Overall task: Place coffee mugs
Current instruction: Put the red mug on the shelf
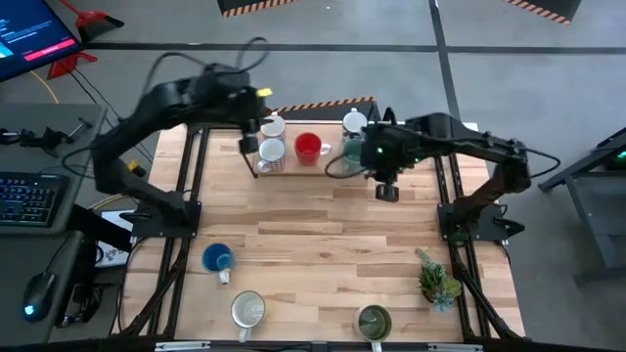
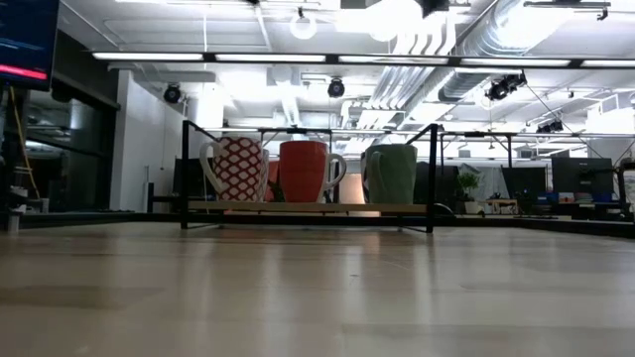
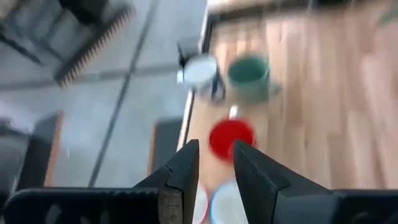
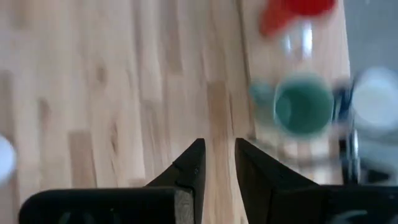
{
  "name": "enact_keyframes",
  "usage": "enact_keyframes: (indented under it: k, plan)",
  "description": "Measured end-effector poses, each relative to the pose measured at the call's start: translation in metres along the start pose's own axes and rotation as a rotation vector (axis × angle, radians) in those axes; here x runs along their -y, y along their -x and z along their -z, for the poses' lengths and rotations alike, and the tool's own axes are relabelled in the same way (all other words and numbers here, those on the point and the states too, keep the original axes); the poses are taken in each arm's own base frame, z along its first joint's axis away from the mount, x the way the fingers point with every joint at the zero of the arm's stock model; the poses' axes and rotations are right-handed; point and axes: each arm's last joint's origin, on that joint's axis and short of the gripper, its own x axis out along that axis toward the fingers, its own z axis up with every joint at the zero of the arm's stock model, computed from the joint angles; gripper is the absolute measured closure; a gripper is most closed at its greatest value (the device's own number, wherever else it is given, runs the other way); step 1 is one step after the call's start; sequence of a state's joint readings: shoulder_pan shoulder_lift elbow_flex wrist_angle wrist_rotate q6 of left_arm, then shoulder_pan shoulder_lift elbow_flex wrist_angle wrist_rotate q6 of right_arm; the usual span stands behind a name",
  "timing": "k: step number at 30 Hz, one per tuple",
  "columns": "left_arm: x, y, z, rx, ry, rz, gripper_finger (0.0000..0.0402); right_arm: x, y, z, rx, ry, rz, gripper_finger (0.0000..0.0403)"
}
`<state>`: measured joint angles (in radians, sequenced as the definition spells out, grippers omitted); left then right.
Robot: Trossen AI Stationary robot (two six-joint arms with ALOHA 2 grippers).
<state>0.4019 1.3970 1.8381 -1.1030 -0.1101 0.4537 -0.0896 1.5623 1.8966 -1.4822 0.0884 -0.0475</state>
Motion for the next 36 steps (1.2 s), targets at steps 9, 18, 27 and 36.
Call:
enact_keyframes:
  k: [9,18,27,36]
  plan:
    - [-0.033,-0.094,0.017,-0.145,0.048,0.151,0.0314,-0.011,-0.023,0.099,0.126,-0.232,-0.013,0.0336]
    - [-0.053,-0.144,0.039,-0.179,0.146,0.268,0.0314,-0.037,-0.072,0.166,0.218,-0.359,-0.112,0.0336]
    - [-0.047,-0.190,0.039,-0.123,0.161,0.373,0.0314,-0.055,-0.109,0.184,0.389,-0.312,-0.181,0.0336]
    - [-0.030,-0.223,0.046,-0.164,0.176,0.501,0.0314,-0.067,-0.122,0.192,0.429,-0.305,-0.225,0.0336]
